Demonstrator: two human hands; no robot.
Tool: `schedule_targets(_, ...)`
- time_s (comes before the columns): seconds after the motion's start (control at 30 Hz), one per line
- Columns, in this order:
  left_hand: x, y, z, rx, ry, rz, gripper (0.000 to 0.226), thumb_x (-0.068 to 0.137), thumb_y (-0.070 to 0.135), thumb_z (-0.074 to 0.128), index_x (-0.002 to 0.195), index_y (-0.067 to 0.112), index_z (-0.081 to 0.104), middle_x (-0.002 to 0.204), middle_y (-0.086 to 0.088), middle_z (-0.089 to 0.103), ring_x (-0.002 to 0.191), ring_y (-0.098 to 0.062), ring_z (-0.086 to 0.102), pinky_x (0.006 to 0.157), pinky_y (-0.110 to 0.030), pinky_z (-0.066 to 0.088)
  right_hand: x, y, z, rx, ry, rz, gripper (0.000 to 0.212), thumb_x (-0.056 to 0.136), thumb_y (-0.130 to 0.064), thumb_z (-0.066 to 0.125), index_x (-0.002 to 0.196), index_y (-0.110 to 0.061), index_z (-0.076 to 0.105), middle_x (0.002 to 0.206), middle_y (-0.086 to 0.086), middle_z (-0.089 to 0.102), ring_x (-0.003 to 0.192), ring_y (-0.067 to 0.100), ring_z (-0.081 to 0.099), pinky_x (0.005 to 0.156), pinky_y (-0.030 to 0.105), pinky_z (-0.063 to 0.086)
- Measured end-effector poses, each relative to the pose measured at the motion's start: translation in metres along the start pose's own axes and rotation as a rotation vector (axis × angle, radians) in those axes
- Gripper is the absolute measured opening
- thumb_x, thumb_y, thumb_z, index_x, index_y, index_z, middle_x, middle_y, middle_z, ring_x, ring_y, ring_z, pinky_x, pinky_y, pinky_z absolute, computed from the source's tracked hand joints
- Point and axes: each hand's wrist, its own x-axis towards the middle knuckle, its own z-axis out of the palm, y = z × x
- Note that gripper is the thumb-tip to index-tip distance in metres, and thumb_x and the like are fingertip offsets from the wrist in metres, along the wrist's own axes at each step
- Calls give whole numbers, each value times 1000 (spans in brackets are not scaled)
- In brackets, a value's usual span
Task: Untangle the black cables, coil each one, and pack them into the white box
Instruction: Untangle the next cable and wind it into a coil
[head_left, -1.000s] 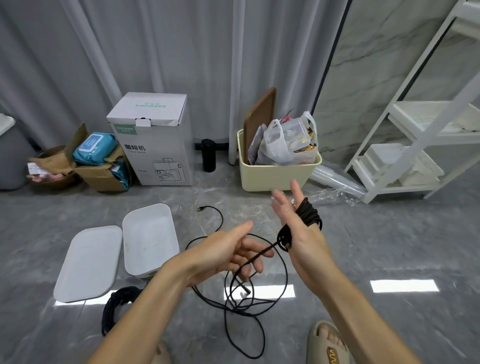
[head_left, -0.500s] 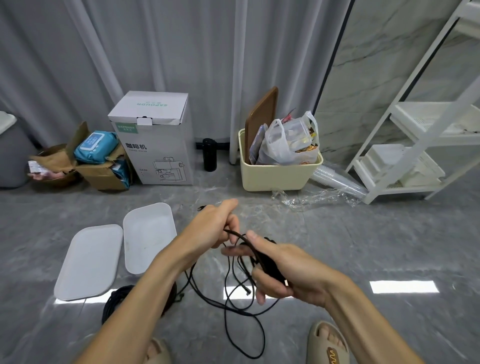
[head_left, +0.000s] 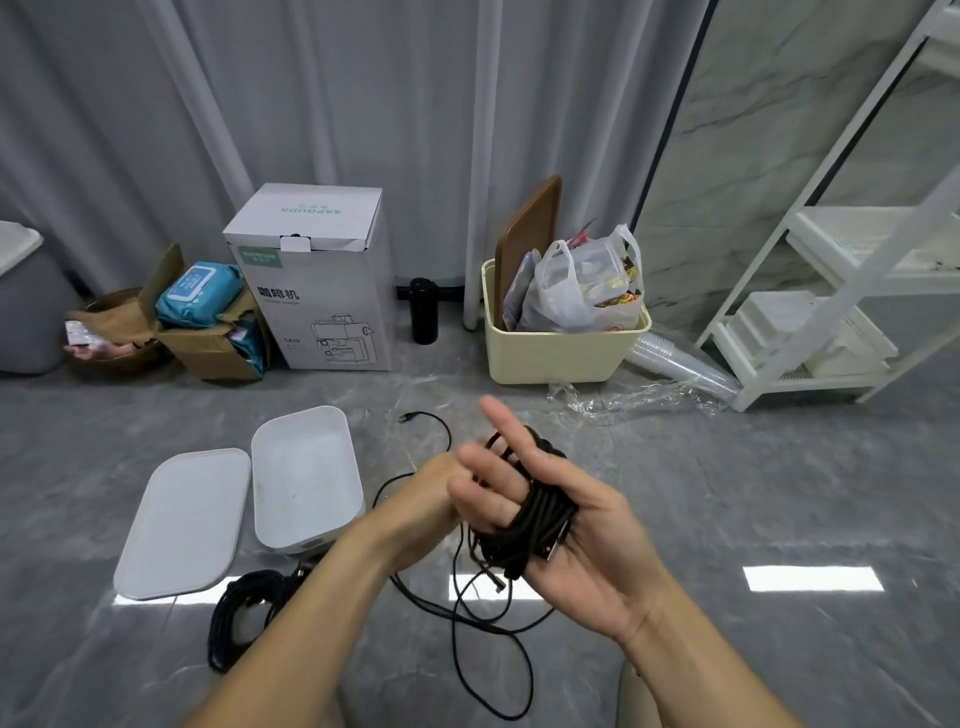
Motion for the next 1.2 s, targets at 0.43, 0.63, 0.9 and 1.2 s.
schedule_targets(0.43, -1, 4, -7, -1, -75, -239, 65, 105, 51, 21, 111, 16, 75, 85, -7, 73, 52, -11, 37, 53, -21, 29, -1, -29, 9, -149, 563, -518, 63, 95, -19, 49, 150, -44, 31, 149, -8, 49, 132, 18, 53, 107, 35, 33)
schedule_targets(0.63, -3, 12, -17, 58, 1, -184, 70, 105, 46, 20, 91, 14, 81, 65, -4, 62, 48, -10, 28, 49, -22, 23, -1, -26, -14, -816, 735, -461, 60, 104, -24, 47, 152, -49, 20, 131, -36, 52, 139, 3, 39, 119, 36, 20)
schedule_targets(0.9, 1, 16, -25, 0, 175, -130, 71, 102, 44, 25, 63, 11, 75, 46, 5, 23, 45, -11, 16, 45, -24, 18, -7, -13, -8, -1195, 666, 111, 37, 105, -41, 39, 141, -43, 46, 53, -3, 37, 50, 12, 40, 71, 24, 45)
schedule_targets(1.2, 9, 9, -16, 382, 324, 54, 65, 100, 54, 36, 47, 19, 46, 47, 7, 45, 49, -7, 40, 62, -27, 35, -7, -10, 11, -838, 252, 350, 27, 93, -33, 58, 90, -10, 72, 43, -3, 17, 38, 13, 18, 64, 29, 48)
